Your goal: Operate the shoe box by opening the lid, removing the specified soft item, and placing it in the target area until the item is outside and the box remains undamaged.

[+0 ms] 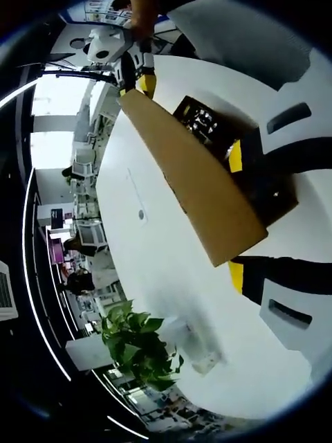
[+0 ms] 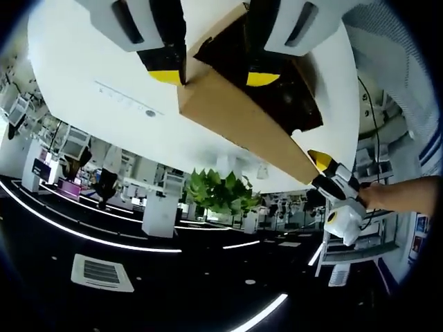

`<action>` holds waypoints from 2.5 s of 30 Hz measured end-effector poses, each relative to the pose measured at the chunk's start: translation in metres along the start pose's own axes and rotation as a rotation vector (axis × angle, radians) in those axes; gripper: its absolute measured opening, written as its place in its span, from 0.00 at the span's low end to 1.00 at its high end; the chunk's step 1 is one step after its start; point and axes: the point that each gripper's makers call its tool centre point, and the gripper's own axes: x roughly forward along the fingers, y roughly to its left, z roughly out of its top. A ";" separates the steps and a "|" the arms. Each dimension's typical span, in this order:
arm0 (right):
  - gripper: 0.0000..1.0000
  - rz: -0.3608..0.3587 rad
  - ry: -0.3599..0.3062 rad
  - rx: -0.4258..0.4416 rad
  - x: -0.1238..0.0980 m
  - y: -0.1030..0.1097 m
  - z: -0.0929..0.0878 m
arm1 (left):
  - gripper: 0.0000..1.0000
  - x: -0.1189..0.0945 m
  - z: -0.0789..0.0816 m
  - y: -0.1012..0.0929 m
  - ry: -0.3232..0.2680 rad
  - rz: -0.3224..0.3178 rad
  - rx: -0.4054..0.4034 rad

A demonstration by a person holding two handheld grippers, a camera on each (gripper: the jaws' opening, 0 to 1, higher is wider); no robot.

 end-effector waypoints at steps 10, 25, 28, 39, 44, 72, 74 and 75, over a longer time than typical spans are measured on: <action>0.13 -0.044 -0.017 -0.008 0.004 -0.015 0.005 | 0.36 0.002 0.007 0.012 -0.006 0.027 -0.018; 0.06 -0.078 -0.030 -0.011 0.011 -0.032 0.015 | 0.22 0.005 0.018 0.028 -0.016 0.077 -0.012; 0.05 -0.084 -0.032 -0.011 0.013 -0.036 0.018 | 0.19 0.006 0.019 0.031 -0.018 0.082 -0.010; 0.02 -0.110 -0.031 -0.001 0.021 -0.046 0.024 | 0.10 0.011 0.028 0.046 -0.030 0.102 -0.007; 0.02 -0.117 -0.034 0.013 0.024 -0.049 0.026 | 0.06 0.013 0.031 0.052 -0.032 0.112 0.000; 0.06 -0.105 0.011 0.044 0.030 -0.051 -0.004 | 0.04 0.025 0.046 0.063 -0.023 0.137 -0.019; 0.06 -0.105 0.019 0.041 0.032 -0.050 -0.008 | 0.04 0.026 0.047 0.064 -0.024 0.138 -0.019; 0.06 -0.103 0.025 0.044 0.033 -0.050 -0.010 | 0.04 0.027 0.048 0.065 -0.024 0.137 -0.018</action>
